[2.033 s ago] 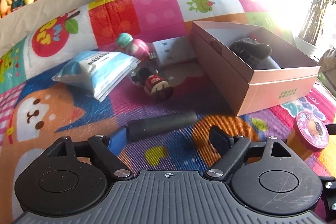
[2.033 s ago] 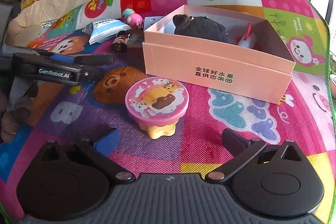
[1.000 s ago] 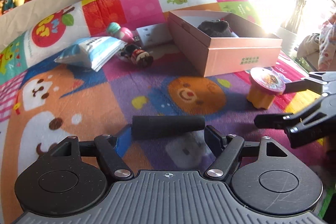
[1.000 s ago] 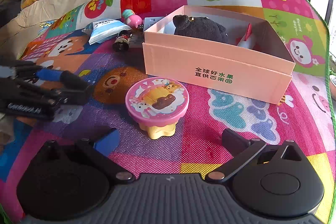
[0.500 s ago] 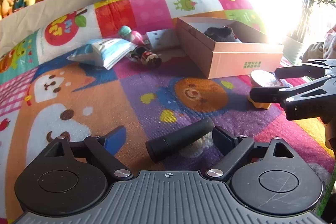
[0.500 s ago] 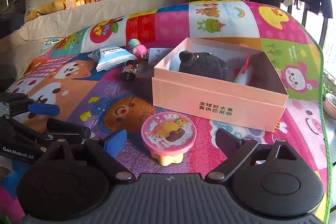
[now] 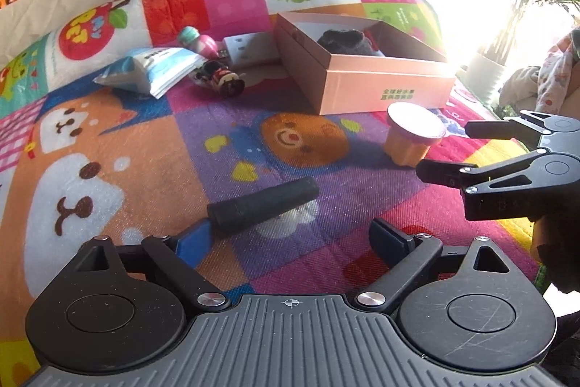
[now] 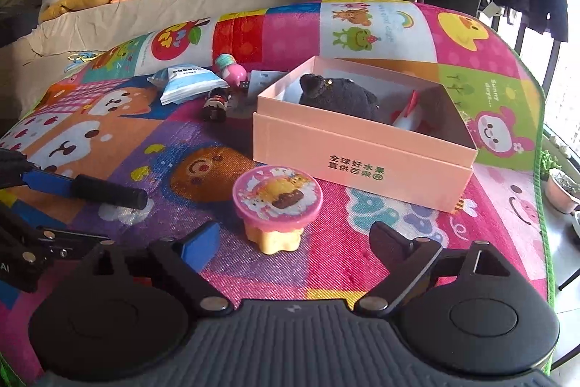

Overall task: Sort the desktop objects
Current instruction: 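Hold the cylinder in the left tool while the right tool nears the cup toy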

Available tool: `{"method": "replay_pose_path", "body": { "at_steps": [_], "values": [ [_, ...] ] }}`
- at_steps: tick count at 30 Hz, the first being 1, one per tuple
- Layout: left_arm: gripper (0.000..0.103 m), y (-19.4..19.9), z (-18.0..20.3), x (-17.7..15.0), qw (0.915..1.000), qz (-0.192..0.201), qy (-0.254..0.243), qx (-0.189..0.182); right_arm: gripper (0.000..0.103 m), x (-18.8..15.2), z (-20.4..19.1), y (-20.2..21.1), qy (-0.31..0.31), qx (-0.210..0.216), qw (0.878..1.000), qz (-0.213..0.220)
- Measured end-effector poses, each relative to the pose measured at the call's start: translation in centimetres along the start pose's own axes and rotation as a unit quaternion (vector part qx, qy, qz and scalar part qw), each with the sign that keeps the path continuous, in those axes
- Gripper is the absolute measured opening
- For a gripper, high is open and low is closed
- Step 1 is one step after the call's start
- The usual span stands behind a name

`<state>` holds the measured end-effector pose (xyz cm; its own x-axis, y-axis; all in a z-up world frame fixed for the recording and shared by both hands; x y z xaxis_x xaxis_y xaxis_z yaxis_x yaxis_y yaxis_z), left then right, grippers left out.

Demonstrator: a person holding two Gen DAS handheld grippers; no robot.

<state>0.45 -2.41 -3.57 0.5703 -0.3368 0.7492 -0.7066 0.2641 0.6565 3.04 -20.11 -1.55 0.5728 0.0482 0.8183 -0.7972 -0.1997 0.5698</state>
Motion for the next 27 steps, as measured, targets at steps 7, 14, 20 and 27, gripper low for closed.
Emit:
{"method": "replay_pose_path", "body": {
  "at_steps": [7, 14, 20, 27],
  "values": [
    [0.096, -1.5, -0.4, 0.9, 0.9997, -0.004, -0.010, 0.022, 0.099, -0.5, 1.2, 0.2, -0.027, 0.002, 1.000, 0.002],
    [0.094, -2.6, -0.2, 1.2, 0.9991, -0.007, -0.026, 0.031, 0.102, -0.6, 1.2, 0.3, -0.031, 0.006, 0.999, 0.005],
    [0.081, -2.6, -0.5, 1.6, 0.9987, -0.004, -0.032, 0.039, 0.103, -0.4, 1.1, 0.6, -0.031, 0.007, 0.999, 0.013],
    [0.081, -0.9, 0.1, 0.8, 0.9990, 0.001, -0.035, 0.026, 0.096, 1.2, -0.4, 0.4, -0.021, 0.025, 0.999, 0.029]
  ]
}}
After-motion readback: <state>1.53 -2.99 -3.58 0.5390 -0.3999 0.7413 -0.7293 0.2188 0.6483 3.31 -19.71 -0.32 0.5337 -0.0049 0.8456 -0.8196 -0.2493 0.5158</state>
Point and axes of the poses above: each gripper's, at about its wrist camera, not at the fingertips, and y roughly against the way its jaws point, z to its right, x to its top, the point moved 8 cm from there along -y, roughly the way its jaws point, and after that the axes turned 12 degrees about -y, right-handed, at the moved point
